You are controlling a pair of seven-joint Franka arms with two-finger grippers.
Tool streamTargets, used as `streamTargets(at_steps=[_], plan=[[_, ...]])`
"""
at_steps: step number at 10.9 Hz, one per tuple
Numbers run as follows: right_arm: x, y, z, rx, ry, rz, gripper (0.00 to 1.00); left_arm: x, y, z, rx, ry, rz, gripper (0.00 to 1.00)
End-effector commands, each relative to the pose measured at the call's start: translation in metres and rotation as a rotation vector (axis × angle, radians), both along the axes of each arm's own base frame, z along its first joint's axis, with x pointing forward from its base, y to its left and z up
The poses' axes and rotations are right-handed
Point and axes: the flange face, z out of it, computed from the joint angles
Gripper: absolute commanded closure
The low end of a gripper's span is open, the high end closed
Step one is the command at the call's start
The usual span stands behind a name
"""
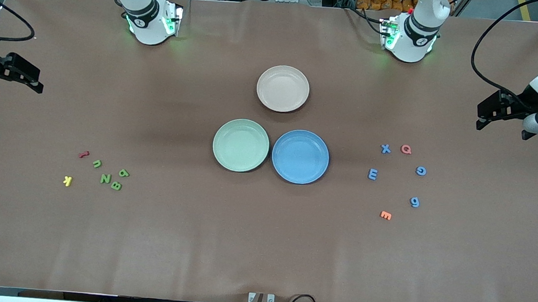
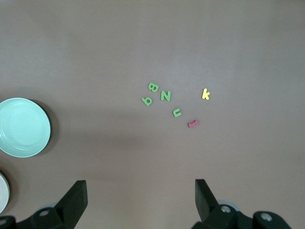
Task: Sort letters by color into matching plates
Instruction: 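Move the left gripper and the right gripper toward their letter piles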
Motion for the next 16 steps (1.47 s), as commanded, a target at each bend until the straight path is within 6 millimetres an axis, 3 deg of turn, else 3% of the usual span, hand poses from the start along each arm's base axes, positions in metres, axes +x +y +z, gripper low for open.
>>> streamTargets(at_steps=[1, 4, 6, 11, 13, 16], plan=[[-0.005, -0.001, 0.007, -0.015, 0.0, -0.004, 0.0, 0.001, -0.002, 0.001, -0.021, 0.005, 0.016, 0.0], [-0.005, -0.001, 0.007, -0.015, 0.0, -0.003, 0.0, 0.002, 0.001, 0.002, -0.021, 0.003, 0.028, 0.0], [-0.005, -0.001, 0.007, -0.016, -0.001, -0.003, 0.0, 0.008, 0.0, -0.015, -0.018, 0.035, 0.042, 0.0], [-0.003, -0.002, 0.007, -0.016, -0.009, -0.004, 0.0, 0.019, 0.003, -0.09, -0.017, 0.075, 0.055, 0.0], [-0.002, -0.002, 0.007, -0.02, -0.01, -0.005, 0.0, 0.021, 0.018, -0.128, -0.022, 0.077, 0.084, 0.0], [0.002, -0.004, 0.005, -0.032, -0.025, -0.008, 0.0, 0.034, 0.018, -0.177, -0.036, 0.115, 0.093, 0.0]])
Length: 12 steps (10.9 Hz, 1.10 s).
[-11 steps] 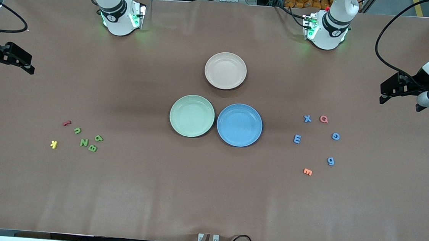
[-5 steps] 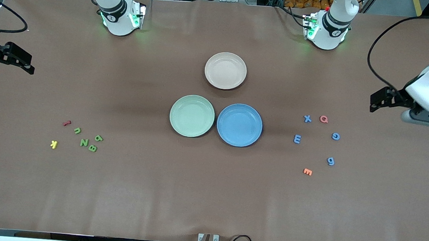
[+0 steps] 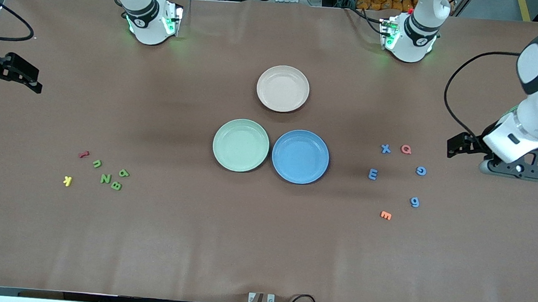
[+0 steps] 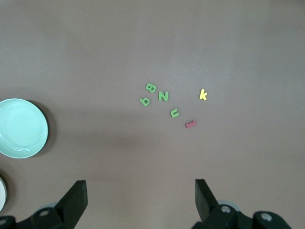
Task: Sort letters by color into matching plates
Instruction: 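Move the left gripper and the right gripper toward their letter piles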
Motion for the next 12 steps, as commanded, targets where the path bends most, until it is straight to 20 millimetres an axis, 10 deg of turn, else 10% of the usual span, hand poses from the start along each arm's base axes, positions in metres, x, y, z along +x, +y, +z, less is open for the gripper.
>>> streamTargets(at_steps=[1, 8, 12], plan=[[0.007, -0.004, -0.002, -0.023, -0.029, -0.008, 0.0, 0.01, 0.002, -0.042, -0.012, 0.03, 0.018, 0.0], [0.055, -0.019, -0.067, -0.014, -0.034, -0.045, 0.0, 0.037, 0.012, -0.136, -0.003, 0.072, 0.107, 0.0], [0.065, -0.029, -0.164, -0.016, -0.116, -0.059, 0.0, 0.054, 0.045, -0.173, 0.033, 0.026, 0.186, 0.0]])
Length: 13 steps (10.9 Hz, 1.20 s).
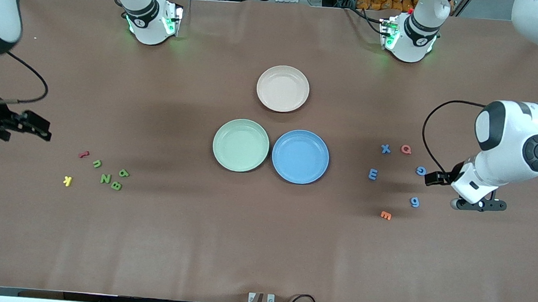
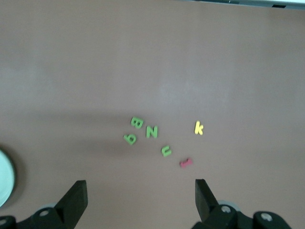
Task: Sort letters by color into matching plates
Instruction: 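Move the left gripper and the right gripper toward their letter piles, then grasp the blue 6 with the left gripper while the right gripper grasps green u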
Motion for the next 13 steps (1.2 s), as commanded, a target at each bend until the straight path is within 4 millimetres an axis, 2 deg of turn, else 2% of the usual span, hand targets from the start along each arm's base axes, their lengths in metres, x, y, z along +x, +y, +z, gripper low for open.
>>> streamTargets(at_steps=[1, 3, 4, 7, 10, 11, 13], plan=[[-0.008, -0.011, -0.095, -0.001, -0.093, -0.026, 0.0, 0.018, 0.023, -0.019, 0.02, -0.025, 0.046, 0.0], [-0.023, -0.025, -0.16, 0.002, -0.129, -0.056, 0.0, 0.026, 0.024, -0.042, 0.019, -0.036, 0.05, 0.0], [-0.026, -0.025, -0.18, 0.003, -0.102, -0.056, 0.0, 0.028, 0.027, -0.053, 0.02, -0.039, 0.055, 0.0], [-0.029, -0.024, -0.226, 0.005, -0.031, -0.056, 0.0, 0.038, 0.023, -0.075, 0.018, -0.036, 0.074, 0.0], [-0.034, -0.029, -0.273, 0.03, -0.022, -0.098, 0.0, 0.047, 0.013, -0.117, 0.02, 0.001, 0.139, 0.0], [-0.035, -0.025, -0.289, 0.049, -0.011, -0.105, 0.0, 0.047, 0.005, -0.128, 0.022, 0.012, 0.156, 0.0], [-0.038, -0.029, -0.303, 0.064, 0.011, -0.115, 0.0, 0.045, -0.008, -0.137, 0.031, 0.019, 0.214, 0.0]])
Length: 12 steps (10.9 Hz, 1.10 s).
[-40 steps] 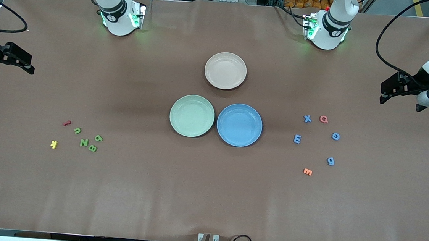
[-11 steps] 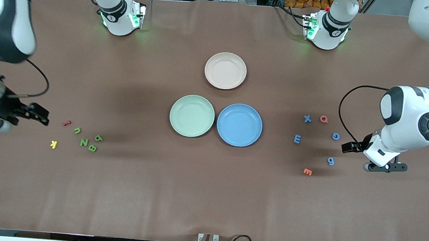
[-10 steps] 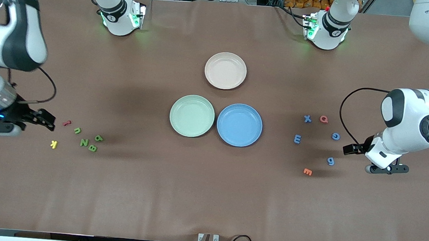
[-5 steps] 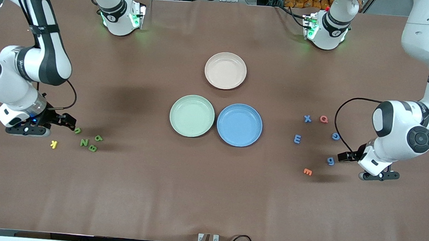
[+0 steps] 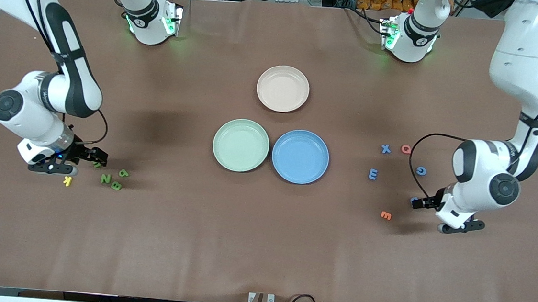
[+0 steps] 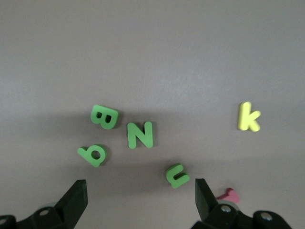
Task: Sort letters by color into matching plates
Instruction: 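Grasp the blue 6 with the left gripper while the right gripper grasps green u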
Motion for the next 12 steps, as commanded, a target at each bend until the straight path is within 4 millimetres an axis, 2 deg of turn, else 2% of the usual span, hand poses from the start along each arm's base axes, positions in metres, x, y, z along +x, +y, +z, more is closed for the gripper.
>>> streamTargets(at_steps=[1, 4, 9, 12], plan=[[-0.005, -0.003, -0.024, 0.038, 0.023, -0.031, 0.0, 0.005, -0.017, -0.013, 0.059, -0.001, 0.068, 0.0], [-0.021, -0.011, -0.049, 0.031, 0.019, -0.043, 0.0, 0.001, -0.018, -0.019, 0.105, 0.003, 0.066, 0.0], [-0.021, -0.017, -0.058, 0.027, 0.018, -0.046, 0.0, -0.005, -0.024, -0.024, 0.099, 0.016, 0.141, 0.0], [-0.021, -0.024, -0.07, 0.024, 0.013, -0.055, 0.0, -0.013, -0.024, -0.029, 0.085, 0.005, 0.171, 0.0]])
